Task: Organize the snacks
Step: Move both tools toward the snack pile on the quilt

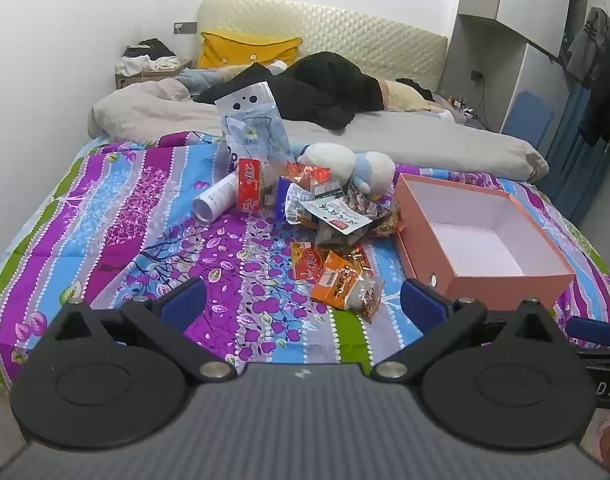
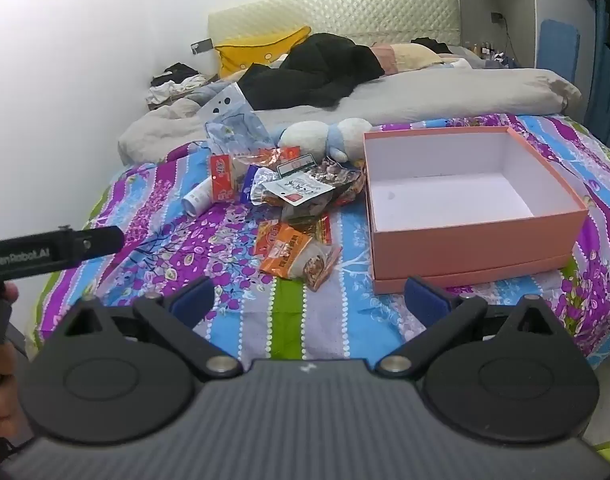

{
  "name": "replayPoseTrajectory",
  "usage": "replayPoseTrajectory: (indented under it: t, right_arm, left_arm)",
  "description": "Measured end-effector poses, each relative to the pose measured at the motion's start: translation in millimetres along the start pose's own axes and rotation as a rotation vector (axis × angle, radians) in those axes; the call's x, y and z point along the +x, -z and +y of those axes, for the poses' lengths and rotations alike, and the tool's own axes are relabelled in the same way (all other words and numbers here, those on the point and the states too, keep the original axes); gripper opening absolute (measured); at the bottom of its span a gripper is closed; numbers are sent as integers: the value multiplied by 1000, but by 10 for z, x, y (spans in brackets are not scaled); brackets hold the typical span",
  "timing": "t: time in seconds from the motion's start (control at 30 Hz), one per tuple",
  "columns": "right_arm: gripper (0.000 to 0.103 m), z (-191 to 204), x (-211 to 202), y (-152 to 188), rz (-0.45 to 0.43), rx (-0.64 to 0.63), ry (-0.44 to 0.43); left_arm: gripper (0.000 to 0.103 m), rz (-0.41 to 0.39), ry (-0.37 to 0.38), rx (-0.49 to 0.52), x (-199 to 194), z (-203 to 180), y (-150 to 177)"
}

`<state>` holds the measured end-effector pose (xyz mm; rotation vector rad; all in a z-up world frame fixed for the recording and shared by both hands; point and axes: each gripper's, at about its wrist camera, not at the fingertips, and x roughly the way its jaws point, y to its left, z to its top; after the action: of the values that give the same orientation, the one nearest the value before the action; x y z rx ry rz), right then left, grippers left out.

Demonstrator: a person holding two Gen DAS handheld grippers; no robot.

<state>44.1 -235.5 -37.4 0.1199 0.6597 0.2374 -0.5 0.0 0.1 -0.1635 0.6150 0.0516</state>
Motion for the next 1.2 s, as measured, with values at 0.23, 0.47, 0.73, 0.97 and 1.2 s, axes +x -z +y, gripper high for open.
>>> replayPoseTrajectory:
  t: [0.23,0.47,0.73,0.97,1.2]
  right_arm:
    - [103,5,1,7,7,-4,-3]
    - [103,5,-9,0,6,-7,-9]
    - [103,21,-19,9,12,-13,-6]
    - [103,41,-9,1,10,-19,-7]
    - [103,20,5,15,8,-7,-5]
  left_arm:
    - [103,17,5,18,71,-81,-8]
    - [103,29,15,33,44,-102,-36]
    - [103,40,26,35,47,-112,-40]
    - [103,44,19,44,75,-113,-70]
    - [103,56,23,40,105,-98,-62]
